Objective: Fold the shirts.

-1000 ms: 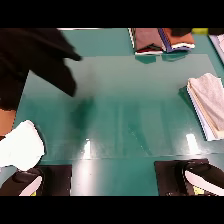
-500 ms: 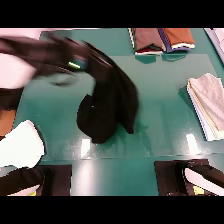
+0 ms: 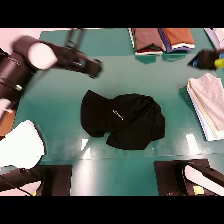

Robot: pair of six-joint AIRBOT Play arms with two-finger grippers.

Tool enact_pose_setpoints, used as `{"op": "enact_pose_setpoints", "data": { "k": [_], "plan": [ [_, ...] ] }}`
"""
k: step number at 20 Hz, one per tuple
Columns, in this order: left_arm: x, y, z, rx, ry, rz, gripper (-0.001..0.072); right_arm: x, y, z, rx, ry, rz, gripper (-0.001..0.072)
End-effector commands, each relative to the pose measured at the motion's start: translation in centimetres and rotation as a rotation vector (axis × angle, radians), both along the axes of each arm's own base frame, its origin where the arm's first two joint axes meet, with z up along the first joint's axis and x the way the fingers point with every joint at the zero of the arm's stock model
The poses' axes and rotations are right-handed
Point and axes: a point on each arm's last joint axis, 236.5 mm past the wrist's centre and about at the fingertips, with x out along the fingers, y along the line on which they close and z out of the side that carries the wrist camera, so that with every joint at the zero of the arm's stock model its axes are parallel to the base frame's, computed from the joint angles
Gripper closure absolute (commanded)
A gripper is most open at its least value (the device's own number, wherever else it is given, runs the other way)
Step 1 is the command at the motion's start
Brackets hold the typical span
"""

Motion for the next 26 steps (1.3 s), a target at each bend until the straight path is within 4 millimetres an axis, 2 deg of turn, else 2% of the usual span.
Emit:
{"op": "enact_pose_setpoints", "data": {
  "k": [1,2,3,6,9,13,15,18,20,22,26],
  "plan": [
    [2.1,11.3,-2.6,0.020,0.159,0.238,0.0178,-4.0,-2.2,-8.7,0.079,0.252,-0.051,0.0427],
    [2.2,13.3,-3.6,0.001,0.204,0.283,0.0178,-4.8,-2.8,-11.2,0.110,0.302,-0.091,0.0325],
    [2.1,14.5,-4.7,-0.022,0.242,0.310,0.0178,-5.7,-3.0,-13.7,0.145,0.352,-0.119,0.0296],
    [1.2,15.5,-8.2,-0.048,0.340,0.333,0.0178,-7.2,-1.4,-19.7,0.231,0.471,-0.102,0.0296],
    [-0.1,15.1,-10.7,-0.054,0.412,0.329,0.0178,-6.3,1.4,-23.3,0.263,0.515,-0.054,0.0297],
    [-1.1,15.1,-11.4,-0.037,0.457,0.318,0.0178,-4.5,4.0,-26.7,0.213,0.510,-0.009,0.0298],
    [-1.7,15.1,-11.7,-0.014,0.474,0.295,0.0178,-3.6,4.6,-27.3,0.189,0.481,-0.001,0.0333],
    [-2.4,15.2,-12.3,0.001,0.504,0.287,0.0178,-2.1,4.6,-26.6,0.155,0.398,0.007,0.0695],
    [-3.6,15.2,-14.5,0.010,0.561,0.289,0.0177,-1.7,4.5,-25.7,0.147,0.361,0.007,0.0692],
    [-5.8,14.7,-17.7,-0.002,0.654,0.285,0.0177,-1.5,4.5,-24.7,0.143,0.333,0.009,0.0693],
    [-10.2,11.7,-23.4,-0.136,0.823,0.279,0.0177,-1.3,4.5,-23.5,0.141,0.298,0.010,0.0693]
  ]
}}
